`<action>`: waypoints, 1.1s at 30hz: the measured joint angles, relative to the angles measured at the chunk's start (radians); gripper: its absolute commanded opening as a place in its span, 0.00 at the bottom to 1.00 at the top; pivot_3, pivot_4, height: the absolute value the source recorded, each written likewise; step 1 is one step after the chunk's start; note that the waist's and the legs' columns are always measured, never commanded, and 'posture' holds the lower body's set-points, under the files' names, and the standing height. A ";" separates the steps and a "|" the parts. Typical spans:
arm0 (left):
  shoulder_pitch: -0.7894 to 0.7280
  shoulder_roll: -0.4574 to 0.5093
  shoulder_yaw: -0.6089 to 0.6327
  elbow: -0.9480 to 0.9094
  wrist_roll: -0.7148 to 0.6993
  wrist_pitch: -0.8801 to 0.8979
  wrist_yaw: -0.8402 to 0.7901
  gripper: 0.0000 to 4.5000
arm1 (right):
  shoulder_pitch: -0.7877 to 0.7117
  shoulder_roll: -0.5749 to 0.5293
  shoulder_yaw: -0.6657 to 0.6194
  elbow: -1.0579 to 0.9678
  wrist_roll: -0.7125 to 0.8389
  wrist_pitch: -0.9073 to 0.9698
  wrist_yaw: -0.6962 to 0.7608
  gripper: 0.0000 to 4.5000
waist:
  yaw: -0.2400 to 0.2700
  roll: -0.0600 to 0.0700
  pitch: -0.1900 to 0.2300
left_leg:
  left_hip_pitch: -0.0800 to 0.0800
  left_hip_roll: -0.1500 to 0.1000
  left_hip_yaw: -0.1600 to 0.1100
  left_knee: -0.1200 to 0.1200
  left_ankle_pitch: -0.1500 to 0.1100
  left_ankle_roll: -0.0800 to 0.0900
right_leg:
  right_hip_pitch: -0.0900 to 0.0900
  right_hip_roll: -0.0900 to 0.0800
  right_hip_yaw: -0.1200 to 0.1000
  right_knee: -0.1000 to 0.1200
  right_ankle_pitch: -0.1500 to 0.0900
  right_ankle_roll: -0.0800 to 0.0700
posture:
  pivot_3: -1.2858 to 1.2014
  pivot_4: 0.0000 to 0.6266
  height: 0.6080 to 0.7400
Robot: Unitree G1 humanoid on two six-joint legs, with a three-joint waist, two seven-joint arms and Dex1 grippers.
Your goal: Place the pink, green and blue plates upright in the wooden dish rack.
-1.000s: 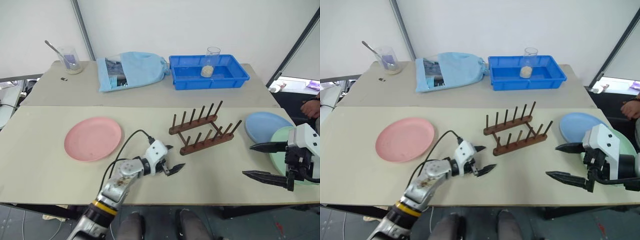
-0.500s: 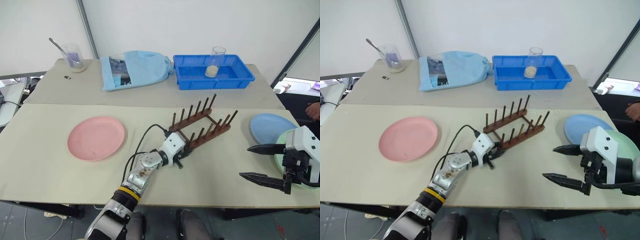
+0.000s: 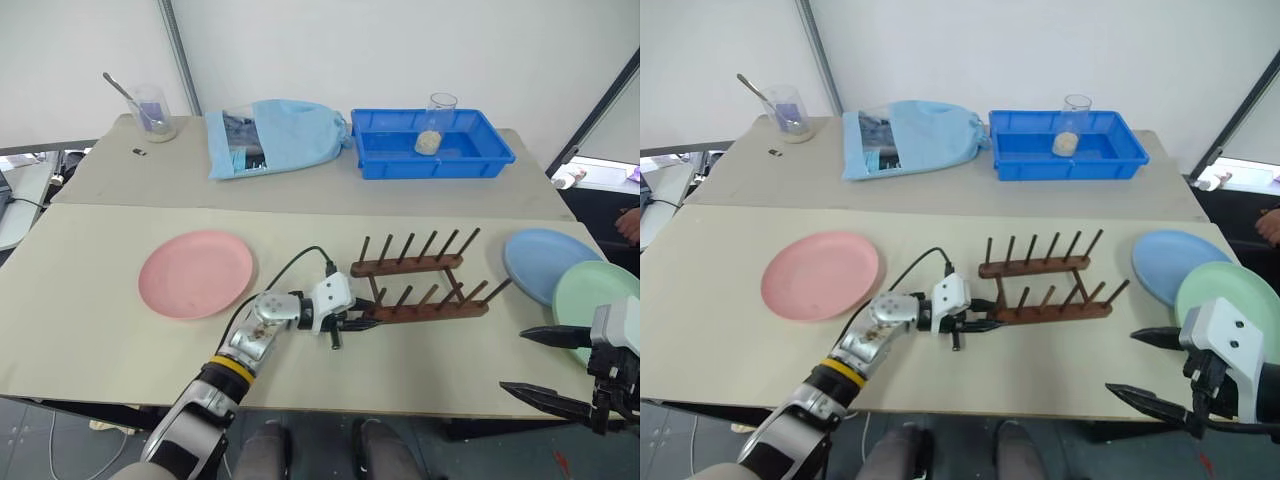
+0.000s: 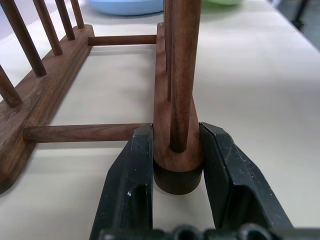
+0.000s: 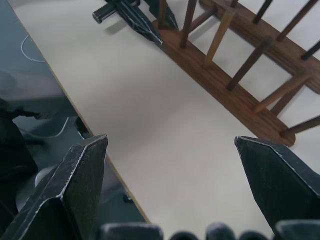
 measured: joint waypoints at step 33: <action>0.174 0.040 -0.132 -0.468 0.114 0.365 0.208 0.00 | -0.489 -0.095 0.719 0.586 -0.474 -0.376 -0.175 0.04 | -0.028 0.000 0.000 | 0.003 0.000 -0.002 -0.001 0.000 0.001 | 0.000 0.002 0.002 0.003 -0.001 0.000 | 0.52 0.24 1.00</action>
